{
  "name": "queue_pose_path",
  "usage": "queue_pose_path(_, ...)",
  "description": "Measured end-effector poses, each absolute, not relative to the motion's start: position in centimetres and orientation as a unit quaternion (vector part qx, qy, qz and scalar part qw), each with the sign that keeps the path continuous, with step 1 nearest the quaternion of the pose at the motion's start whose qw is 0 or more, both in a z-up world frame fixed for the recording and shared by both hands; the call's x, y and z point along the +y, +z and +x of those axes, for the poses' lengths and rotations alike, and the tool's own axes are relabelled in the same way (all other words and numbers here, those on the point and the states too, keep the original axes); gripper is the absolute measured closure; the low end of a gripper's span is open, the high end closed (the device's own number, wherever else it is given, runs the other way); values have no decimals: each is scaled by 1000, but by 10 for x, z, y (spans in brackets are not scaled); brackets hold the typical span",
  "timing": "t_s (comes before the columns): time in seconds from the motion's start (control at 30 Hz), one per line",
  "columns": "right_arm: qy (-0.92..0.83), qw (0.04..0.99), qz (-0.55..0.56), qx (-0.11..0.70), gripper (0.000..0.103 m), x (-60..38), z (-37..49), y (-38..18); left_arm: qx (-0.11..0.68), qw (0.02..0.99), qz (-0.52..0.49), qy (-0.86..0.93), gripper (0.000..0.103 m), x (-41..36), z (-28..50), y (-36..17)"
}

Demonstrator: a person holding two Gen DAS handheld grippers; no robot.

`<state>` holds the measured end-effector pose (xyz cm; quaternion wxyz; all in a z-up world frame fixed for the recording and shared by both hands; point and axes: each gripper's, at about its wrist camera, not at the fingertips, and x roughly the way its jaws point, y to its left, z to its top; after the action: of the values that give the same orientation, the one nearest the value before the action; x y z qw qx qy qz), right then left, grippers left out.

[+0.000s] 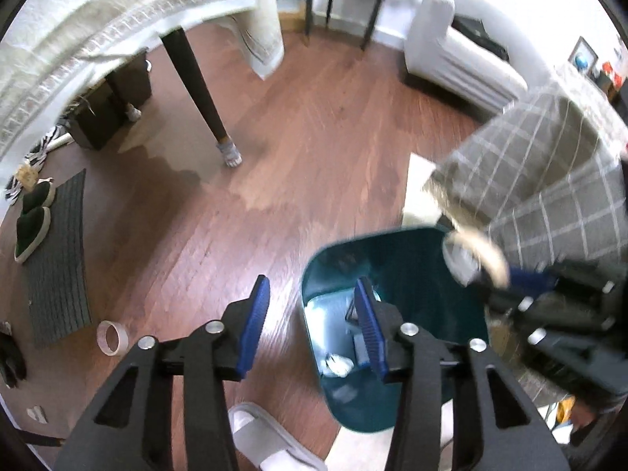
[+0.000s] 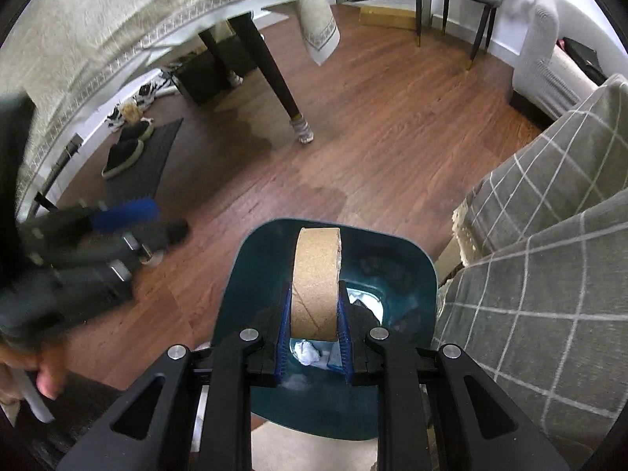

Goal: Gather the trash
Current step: 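Open the left tool to drop the paper while the right tool drops the tape roll into the bin, then move both open tools back over the table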

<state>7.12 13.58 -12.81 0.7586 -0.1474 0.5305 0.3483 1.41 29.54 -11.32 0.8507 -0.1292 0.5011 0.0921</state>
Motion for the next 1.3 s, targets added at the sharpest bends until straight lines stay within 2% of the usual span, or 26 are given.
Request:
queue_pose_path(0.27,334,739,-171,560,82,135,67,-168,450,877,-140,92,69,294,17,-70)
queue_pose_path(0.4,324,725,-187,578,82,135,62,-191,413,897,-130,88,69,286,17,-43)
queue_pose_path(0.77,302,705,-225,601,81,130,54,-224,361,912,-188,58,69,281,15,9)
queue_pose_path(0.8,298,707,-235,597,78,129,52,-224,359,913,-187,57,69,280,13,12)
queue_pose_path(0.9,298,712,-235,591,60,123,51,-220,351,916,-191,48,69,276,13,22)
queue_pose_path(0.93,300,715,-231,588,58,120,51,-216,348,916,-193,43,69,274,13,26)
queue_pose_path(1.07,314,726,-215,572,58,111,51,-197,335,922,-195,27,69,261,13,39)
queue_pose_path(1.2,340,739,-193,548,58,109,48,-165,315,934,-167,35,61,241,13,56)
queue_pose_path(1.3,359,747,-184,528,58,106,41,-140,305,941,-143,39,60,226,15,65)
